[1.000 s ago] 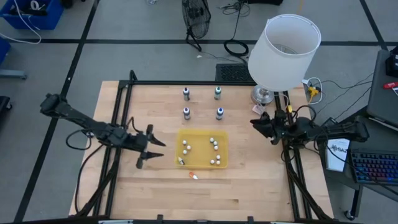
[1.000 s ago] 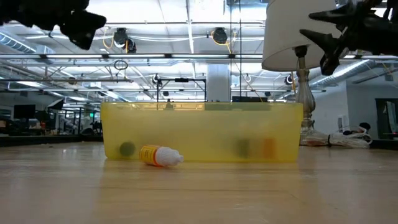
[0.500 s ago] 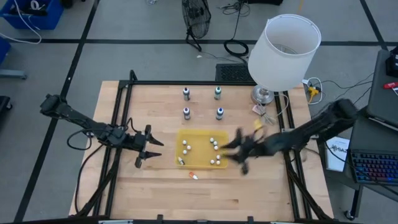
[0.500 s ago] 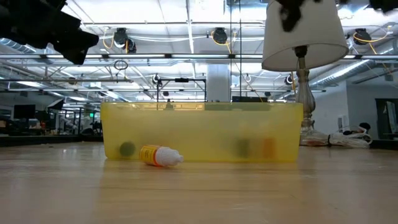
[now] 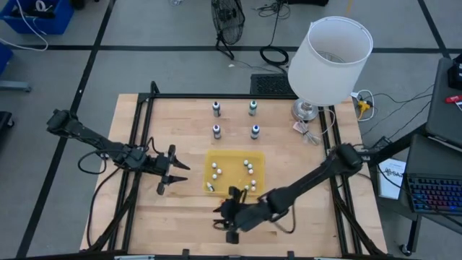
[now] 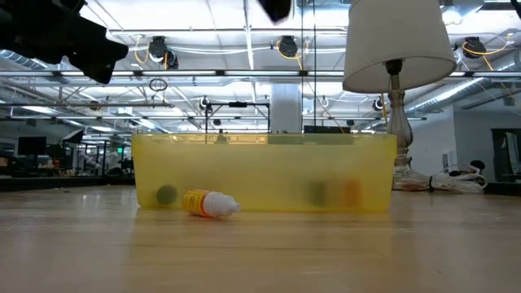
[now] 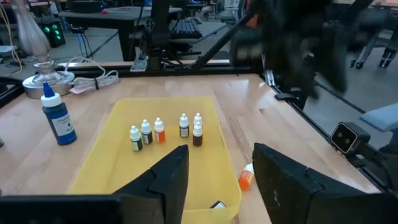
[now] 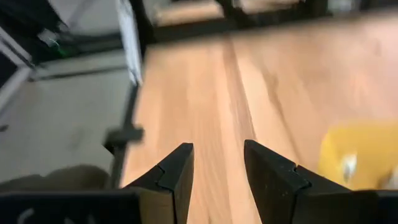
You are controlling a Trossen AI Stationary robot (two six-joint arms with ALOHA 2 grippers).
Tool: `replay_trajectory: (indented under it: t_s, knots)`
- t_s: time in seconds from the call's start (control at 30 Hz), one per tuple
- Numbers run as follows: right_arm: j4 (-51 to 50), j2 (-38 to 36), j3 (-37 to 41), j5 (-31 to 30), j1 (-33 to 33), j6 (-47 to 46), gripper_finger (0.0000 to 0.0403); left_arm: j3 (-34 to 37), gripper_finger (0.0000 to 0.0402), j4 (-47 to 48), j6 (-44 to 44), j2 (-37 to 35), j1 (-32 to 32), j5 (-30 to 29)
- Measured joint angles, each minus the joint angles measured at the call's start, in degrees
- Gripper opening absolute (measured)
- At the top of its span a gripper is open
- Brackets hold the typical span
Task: Pick & Place food coloring
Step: Put the small yellow food coloring bottle into the yellow container
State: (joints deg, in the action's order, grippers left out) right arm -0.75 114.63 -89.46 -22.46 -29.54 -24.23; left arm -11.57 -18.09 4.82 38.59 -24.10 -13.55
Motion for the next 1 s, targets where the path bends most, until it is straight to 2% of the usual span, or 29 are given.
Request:
replay_trajectory:
  t_s: [0.2,0.4,0.67,1.0]
  knots:
    - [-10.1,5.3,-1.3,-0.3,0.2,-15.6,0.0130,0.0,0.0168,0.0,0.4,0.0,0.0,0.0]
    - [-16.1,9.5,-1.3,-1.4,0.3,-24.4,0.0130,0.0,0.0161,-0.2,1.4,0.0,0.0,0.1]
    - [-19.4,10.2,-1.3,-3.9,0.6,-26.1,0.0130,0.0,0.0170,-0.2,0.3,0.0,0.0,0.1]
    - [-20.7,10.3,0.4,-2.9,2.2,-24.3,0.0130,0.0,0.0164,-0.2,-0.5,0.0,0.0,0.0]
